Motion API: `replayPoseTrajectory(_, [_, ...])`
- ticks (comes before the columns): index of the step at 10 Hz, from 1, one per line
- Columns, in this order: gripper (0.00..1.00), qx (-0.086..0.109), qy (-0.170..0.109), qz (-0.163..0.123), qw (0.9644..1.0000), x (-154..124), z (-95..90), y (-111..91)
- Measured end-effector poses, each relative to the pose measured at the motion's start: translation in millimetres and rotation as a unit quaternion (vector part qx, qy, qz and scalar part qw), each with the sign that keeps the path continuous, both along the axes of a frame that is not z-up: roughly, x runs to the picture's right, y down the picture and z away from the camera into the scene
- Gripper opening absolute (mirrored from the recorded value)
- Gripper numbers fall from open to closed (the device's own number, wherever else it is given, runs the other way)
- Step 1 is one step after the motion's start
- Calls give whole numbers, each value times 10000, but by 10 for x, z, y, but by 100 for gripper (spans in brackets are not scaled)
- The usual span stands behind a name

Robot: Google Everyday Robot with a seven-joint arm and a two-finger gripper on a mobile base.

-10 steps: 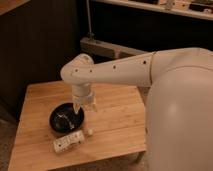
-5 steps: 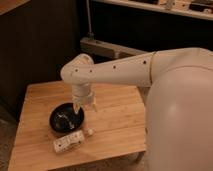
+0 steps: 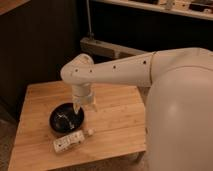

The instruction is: Place the bottle in the ceramic bowl

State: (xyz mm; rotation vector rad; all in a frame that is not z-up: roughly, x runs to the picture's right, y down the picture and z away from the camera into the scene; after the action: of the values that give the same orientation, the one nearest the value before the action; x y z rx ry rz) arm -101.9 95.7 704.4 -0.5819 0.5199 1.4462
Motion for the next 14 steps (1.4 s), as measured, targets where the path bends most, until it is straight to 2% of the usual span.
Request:
replayPoseTrajectory(2, [65, 3, -50, -46, 10000, -4, -3, 0])
replayPoseTrajectory(3, [65, 68, -171, -142, 9997, -8, -26, 15])
replayPoseTrajectory(4, [65, 168, -428, -289, 9985, -27, -56, 24])
replayPoseTrajectory(5, [65, 350, -954, -684, 9925, 3, -82, 38])
replayPoseTrajectory(6, [65, 485, -1476, -1050, 9823, 5, -117, 72])
replayPoseTrajectory(7, [65, 577, -1863, -1344, 9716, 5, -143, 101])
replayPoseTrajectory(8, [65, 677, -2296, -1700, 9559, 17, -176, 138])
replayPoseTrajectory(9, [65, 811, -2866, -2169, 9296, 20, -230, 191])
replayPoseTrajectory(11, [65, 979, -3586, -2832, 8841, 68, -286, 276])
replayPoseTrajectory(12, [65, 1036, -3813, -3040, 8669, 70, -315, 315])
replayPoseTrajectory(13, [65, 1071, -3921, -3130, 8583, 55, -343, 346])
replayPoseTrajectory(14, [65, 1091, -3931, -3149, 8570, 67, -356, 349])
